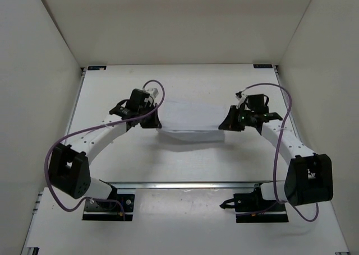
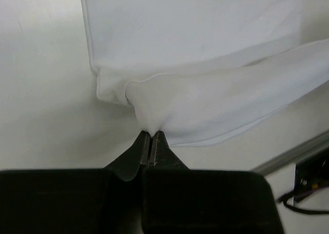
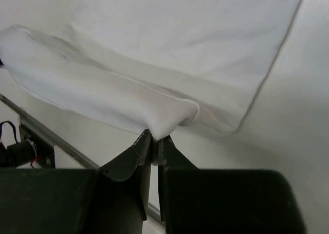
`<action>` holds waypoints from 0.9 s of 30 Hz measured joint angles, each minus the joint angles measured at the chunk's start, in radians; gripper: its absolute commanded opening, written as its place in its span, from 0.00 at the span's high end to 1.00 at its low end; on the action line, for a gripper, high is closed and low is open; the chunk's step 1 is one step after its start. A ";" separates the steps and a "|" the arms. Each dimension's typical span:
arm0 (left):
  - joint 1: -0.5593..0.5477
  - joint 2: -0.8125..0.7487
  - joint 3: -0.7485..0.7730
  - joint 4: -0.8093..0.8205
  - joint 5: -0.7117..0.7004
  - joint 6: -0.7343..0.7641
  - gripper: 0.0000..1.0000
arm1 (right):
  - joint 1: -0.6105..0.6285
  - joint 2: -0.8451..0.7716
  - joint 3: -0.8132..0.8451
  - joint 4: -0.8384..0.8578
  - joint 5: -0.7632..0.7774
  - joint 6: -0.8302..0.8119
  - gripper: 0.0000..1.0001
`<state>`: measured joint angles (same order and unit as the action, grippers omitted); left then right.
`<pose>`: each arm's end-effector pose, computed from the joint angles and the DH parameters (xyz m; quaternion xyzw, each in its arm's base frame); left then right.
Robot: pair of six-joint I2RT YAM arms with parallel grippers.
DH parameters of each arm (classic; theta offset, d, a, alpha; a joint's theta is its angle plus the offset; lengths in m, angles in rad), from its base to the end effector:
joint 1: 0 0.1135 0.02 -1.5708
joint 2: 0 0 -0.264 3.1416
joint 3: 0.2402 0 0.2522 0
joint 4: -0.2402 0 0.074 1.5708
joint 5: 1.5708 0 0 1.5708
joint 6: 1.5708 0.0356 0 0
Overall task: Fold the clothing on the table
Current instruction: Fold the skirt
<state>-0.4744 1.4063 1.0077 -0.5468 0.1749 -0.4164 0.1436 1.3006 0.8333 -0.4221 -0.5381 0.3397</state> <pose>0.2548 -0.1378 0.2457 0.0543 0.9467 -0.2070 0.2408 0.2558 0.0554 0.2299 0.0006 0.9129 0.3203 0.2528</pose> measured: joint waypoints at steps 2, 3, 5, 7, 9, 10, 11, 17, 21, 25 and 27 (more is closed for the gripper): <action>0.013 0.059 0.092 0.022 -0.010 0.023 1.00 | -0.016 0.048 0.078 0.013 0.008 -0.018 1.00; 0.021 0.100 0.148 0.024 -0.013 0.035 1.00 | -0.028 0.085 0.129 0.005 0.008 -0.027 1.00; 0.037 0.198 0.286 0.020 -0.026 0.061 1.00 | -0.060 0.191 0.289 -0.021 0.006 -0.051 1.00; 0.047 0.290 0.440 0.001 -0.040 0.084 1.00 | -0.087 0.298 0.472 -0.053 0.009 -0.074 1.00; 0.054 0.370 0.605 0.005 -0.065 0.115 1.00 | -0.098 0.408 0.708 -0.092 0.032 -0.100 1.00; 0.053 0.393 0.676 0.010 -0.082 0.133 1.00 | -0.100 0.443 0.807 -0.098 0.049 -0.109 1.00; 0.052 0.405 0.733 0.010 -0.101 0.151 1.00 | -0.099 0.462 0.883 -0.106 0.063 -0.119 1.00; 0.036 0.324 0.840 0.097 -0.204 0.241 1.00 | -0.077 0.346 0.972 -0.043 0.128 -0.170 1.00; 0.026 0.175 0.640 0.167 -0.224 0.261 1.00 | -0.072 0.150 0.648 0.032 0.131 -0.184 1.00; -0.024 0.014 0.296 0.192 -0.212 0.230 1.00 | -0.063 0.036 0.274 0.055 0.126 -0.172 0.99; -0.052 -0.053 0.113 0.182 -0.190 0.188 1.00 | -0.057 -0.003 0.113 0.036 0.114 -0.155 1.00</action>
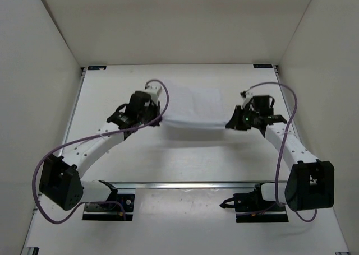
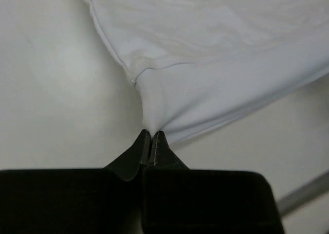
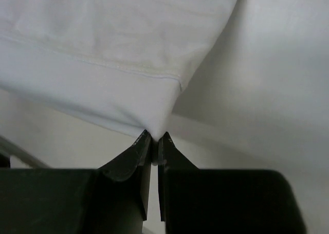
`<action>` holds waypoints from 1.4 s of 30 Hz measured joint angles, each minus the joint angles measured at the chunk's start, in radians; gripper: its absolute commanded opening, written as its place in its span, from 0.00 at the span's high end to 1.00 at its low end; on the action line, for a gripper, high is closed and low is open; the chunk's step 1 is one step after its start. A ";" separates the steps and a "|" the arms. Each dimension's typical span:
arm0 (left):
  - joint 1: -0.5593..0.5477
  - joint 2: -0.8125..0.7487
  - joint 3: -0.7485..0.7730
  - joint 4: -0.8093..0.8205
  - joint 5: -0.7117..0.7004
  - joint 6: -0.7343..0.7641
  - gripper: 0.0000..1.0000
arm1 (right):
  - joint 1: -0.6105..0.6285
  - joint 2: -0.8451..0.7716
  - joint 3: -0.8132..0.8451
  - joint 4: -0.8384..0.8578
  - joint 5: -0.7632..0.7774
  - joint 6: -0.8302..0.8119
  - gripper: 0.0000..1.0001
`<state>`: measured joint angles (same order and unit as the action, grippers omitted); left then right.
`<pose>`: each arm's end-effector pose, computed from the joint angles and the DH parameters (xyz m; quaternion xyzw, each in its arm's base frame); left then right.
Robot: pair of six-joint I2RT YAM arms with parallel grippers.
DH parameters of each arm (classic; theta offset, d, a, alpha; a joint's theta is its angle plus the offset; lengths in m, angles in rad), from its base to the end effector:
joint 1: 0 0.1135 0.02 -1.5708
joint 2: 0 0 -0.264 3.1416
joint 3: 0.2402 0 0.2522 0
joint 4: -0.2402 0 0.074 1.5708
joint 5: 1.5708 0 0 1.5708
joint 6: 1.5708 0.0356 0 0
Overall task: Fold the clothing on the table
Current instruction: Fold the skirt
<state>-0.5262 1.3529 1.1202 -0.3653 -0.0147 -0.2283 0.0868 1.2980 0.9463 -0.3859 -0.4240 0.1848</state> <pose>0.2646 -0.1531 0.3114 0.1278 0.8747 -0.1661 0.4370 0.2760 0.0387 0.2681 -0.0412 0.8971 0.2442 0.3659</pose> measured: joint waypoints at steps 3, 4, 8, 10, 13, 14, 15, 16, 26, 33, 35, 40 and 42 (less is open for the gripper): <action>-0.043 -0.092 -0.225 -0.060 0.043 -0.082 1.00 | 0.019 -0.090 -0.187 -0.064 -0.027 0.031 1.00; -0.056 -0.120 -0.271 -0.082 0.057 -0.108 1.00 | 0.034 -0.127 -0.228 -0.091 -0.036 0.044 1.00; -0.072 -0.244 -0.355 -0.166 0.114 -0.193 1.00 | 0.122 -0.242 -0.294 -0.150 -0.055 0.099 1.00; -0.038 -0.262 -0.346 -0.166 0.137 -0.208 1.00 | 0.127 -0.249 -0.294 -0.140 -0.067 0.109 1.00; 0.028 -0.178 -0.264 -0.166 0.162 -0.206 1.00 | 0.084 -0.173 -0.261 -0.115 -0.102 0.115 1.00; 0.045 -0.125 -0.219 -0.165 0.170 -0.202 1.00 | 0.068 -0.121 -0.228 -0.109 -0.108 0.114 0.99; 0.061 -0.066 -0.171 -0.162 0.176 -0.196 1.00 | 0.056 -0.067 -0.191 -0.097 -0.111 0.109 1.00; 0.077 0.001 -0.113 -0.163 0.182 -0.189 1.00 | 0.048 -0.013 -0.145 -0.091 -0.111 0.105 1.00; 0.131 0.538 0.374 -0.194 0.159 -0.117 0.01 | 0.009 0.472 0.358 -0.004 -0.116 0.065 0.45; 0.139 0.653 0.457 -0.234 0.141 -0.110 0.01 | 0.002 0.563 0.419 -0.022 -0.097 0.047 0.26; 0.140 0.642 0.454 -0.227 0.131 -0.109 0.04 | 0.002 0.544 0.393 -0.008 -0.085 0.040 0.30; 0.127 0.534 0.317 -0.148 0.095 -0.110 0.32 | -0.003 0.497 0.278 0.013 -0.082 0.036 0.37; 0.111 0.505 0.262 -0.120 0.088 -0.117 0.51 | -0.002 0.497 0.235 0.013 -0.080 0.034 0.41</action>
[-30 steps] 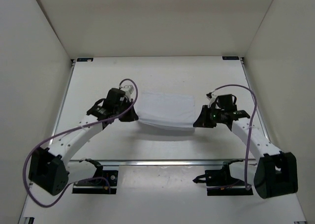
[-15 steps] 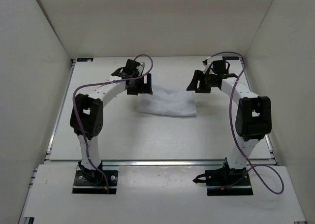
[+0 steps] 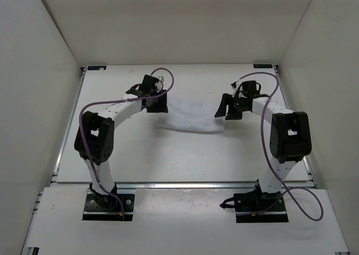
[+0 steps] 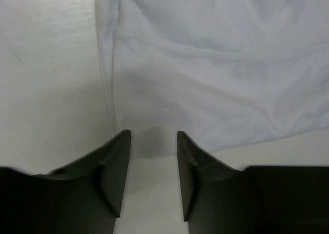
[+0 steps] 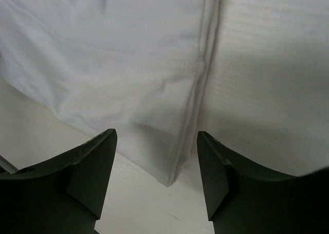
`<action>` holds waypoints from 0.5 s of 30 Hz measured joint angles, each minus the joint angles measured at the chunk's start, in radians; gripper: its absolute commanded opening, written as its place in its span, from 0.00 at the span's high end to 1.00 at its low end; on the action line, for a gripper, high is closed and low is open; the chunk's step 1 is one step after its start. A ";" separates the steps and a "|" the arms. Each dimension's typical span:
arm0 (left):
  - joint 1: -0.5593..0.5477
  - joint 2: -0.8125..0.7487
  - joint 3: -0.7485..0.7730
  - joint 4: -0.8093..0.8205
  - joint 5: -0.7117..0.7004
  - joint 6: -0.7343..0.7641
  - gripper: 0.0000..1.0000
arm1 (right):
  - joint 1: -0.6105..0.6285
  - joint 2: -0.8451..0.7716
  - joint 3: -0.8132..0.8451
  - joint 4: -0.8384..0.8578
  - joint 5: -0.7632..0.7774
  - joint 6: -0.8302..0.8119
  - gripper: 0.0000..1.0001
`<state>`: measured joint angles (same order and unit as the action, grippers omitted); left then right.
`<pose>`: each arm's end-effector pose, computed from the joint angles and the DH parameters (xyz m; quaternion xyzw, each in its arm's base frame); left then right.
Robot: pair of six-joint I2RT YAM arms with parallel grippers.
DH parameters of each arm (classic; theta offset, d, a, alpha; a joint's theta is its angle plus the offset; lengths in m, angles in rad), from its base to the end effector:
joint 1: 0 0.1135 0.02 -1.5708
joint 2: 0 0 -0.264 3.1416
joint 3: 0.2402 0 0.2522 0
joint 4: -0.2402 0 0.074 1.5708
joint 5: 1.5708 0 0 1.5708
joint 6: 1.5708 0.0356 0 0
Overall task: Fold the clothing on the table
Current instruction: Fold the skirt
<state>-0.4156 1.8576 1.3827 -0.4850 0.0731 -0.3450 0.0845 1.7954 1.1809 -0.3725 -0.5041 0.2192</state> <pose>0.3674 -0.1650 0.2184 0.0446 0.9521 -0.1439 0.2661 0.3687 0.0485 0.1909 -0.0092 0.9302 0.2782 0.2393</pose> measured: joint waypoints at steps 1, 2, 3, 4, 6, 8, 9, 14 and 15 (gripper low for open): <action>-0.010 -0.010 -0.031 0.018 -0.004 -0.003 0.64 | 0.000 0.000 -0.024 0.000 0.002 0.001 0.41; -0.019 -0.015 -0.055 0.028 -0.007 -0.007 0.70 | 0.000 0.000 -0.048 0.002 0.002 0.002 0.43; -0.027 -0.016 -0.079 0.039 -0.013 -0.009 0.78 | 0.001 0.000 -0.074 0.002 0.001 0.003 0.45; -0.035 -0.014 -0.098 0.048 -0.017 -0.015 0.86 | 0.004 0.000 -0.094 0.005 0.000 0.008 0.45; -0.051 -0.014 -0.130 0.058 -0.030 -0.021 0.89 | 0.006 -0.003 -0.128 0.013 -0.009 0.018 0.50; -0.065 -0.014 -0.151 0.072 -0.046 -0.028 0.88 | 0.013 -0.013 -0.142 0.028 -0.009 0.024 0.51; -0.069 -0.014 -0.159 0.078 -0.058 -0.032 0.82 | 0.016 -0.013 -0.146 0.035 -0.009 0.025 0.53; -0.065 -0.020 -0.200 0.118 -0.103 -0.049 0.51 | 0.029 -0.013 -0.153 0.055 -0.011 0.031 0.67; -0.063 -0.027 -0.216 0.127 -0.109 -0.053 0.51 | 0.033 -0.013 -0.153 0.058 -0.013 0.032 0.71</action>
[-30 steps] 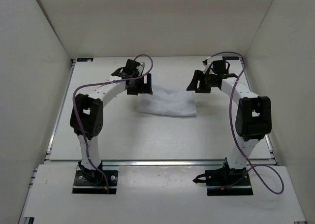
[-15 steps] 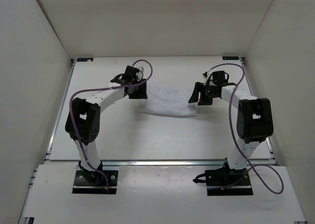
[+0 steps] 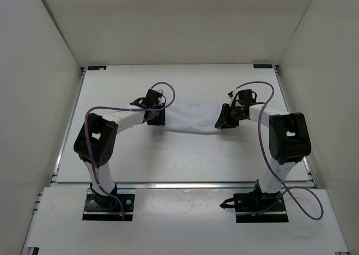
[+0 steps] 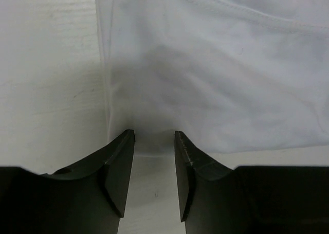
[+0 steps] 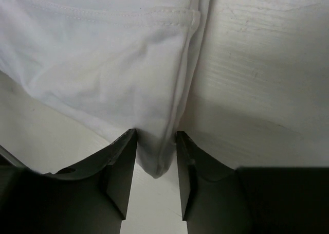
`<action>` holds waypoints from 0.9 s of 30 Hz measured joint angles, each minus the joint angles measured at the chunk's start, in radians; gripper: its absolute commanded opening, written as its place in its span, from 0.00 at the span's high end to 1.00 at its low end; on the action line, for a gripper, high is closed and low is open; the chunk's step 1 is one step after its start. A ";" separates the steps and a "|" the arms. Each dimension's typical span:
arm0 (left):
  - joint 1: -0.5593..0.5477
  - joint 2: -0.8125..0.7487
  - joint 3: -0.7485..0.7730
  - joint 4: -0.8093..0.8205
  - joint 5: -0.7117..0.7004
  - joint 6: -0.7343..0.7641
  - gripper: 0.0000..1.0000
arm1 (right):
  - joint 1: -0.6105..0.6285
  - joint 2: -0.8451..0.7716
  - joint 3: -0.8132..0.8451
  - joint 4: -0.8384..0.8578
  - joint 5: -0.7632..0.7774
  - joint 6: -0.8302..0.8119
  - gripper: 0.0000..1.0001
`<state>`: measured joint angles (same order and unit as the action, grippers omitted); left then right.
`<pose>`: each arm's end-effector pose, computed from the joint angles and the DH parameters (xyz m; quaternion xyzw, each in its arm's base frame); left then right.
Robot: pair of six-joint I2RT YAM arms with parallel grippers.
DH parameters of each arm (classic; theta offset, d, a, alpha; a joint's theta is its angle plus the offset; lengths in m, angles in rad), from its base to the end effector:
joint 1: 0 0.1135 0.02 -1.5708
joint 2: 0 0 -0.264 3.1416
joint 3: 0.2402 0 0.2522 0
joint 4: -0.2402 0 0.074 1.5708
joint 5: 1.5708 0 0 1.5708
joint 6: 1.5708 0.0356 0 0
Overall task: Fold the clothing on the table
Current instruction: Fold the skirt
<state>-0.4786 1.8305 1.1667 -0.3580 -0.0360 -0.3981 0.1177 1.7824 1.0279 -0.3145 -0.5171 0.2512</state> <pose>0.3334 -0.1715 0.1715 0.0339 0.9618 -0.0994 0.2527 0.3410 0.0580 0.1555 -0.0009 0.9386 0.2875 0.1905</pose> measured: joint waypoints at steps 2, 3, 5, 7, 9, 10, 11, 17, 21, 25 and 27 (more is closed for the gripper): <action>0.005 -0.019 -0.032 0.006 -0.015 -0.010 0.65 | 0.000 0.000 0.000 0.010 -0.001 0.003 0.78; 0.006 -0.028 -0.045 0.008 -0.024 -0.014 0.69 | 0.000 0.000 -0.001 0.015 -0.003 0.004 0.85; 0.014 -0.037 -0.058 0.007 -0.037 -0.022 0.88 | 0.000 0.000 -0.002 0.019 -0.004 0.004 0.94; 0.023 -0.035 -0.058 0.000 -0.042 -0.024 0.96 | -0.002 0.000 -0.006 0.024 -0.005 0.007 0.98; 0.028 -0.033 -0.058 -0.009 -0.043 -0.027 1.00 | -0.008 0.000 -0.008 0.023 -0.005 0.008 0.99; 0.028 -0.032 -0.058 -0.013 -0.043 -0.026 1.00 | -0.014 0.000 -0.008 0.023 -0.007 0.008 0.99; 0.029 -0.031 -0.058 -0.018 -0.044 -0.025 1.00 | -0.019 0.000 -0.008 0.023 -0.007 0.008 0.99; 0.025 -0.031 -0.033 -0.067 -0.038 -0.015 0.71 | -0.043 0.000 0.000 0.002 0.000 0.003 0.54; 0.033 -0.059 0.007 -0.071 -0.037 -0.003 0.44 | -0.057 0.000 0.014 -0.009 -0.001 -0.006 0.33; 0.040 -0.086 0.034 -0.016 -0.037 -0.011 0.79 | -0.066 -0.002 0.014 -0.005 -0.014 -0.007 0.34; 0.037 -0.081 0.046 0.018 -0.042 -0.010 0.93 | -0.066 0.001 0.014 -0.005 -0.015 -0.007 0.40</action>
<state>-0.4419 1.7496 1.2125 -0.3397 -0.0780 -0.4084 0.0521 1.7832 1.0420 -0.3195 -0.5323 0.2443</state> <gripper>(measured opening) 0.195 0.642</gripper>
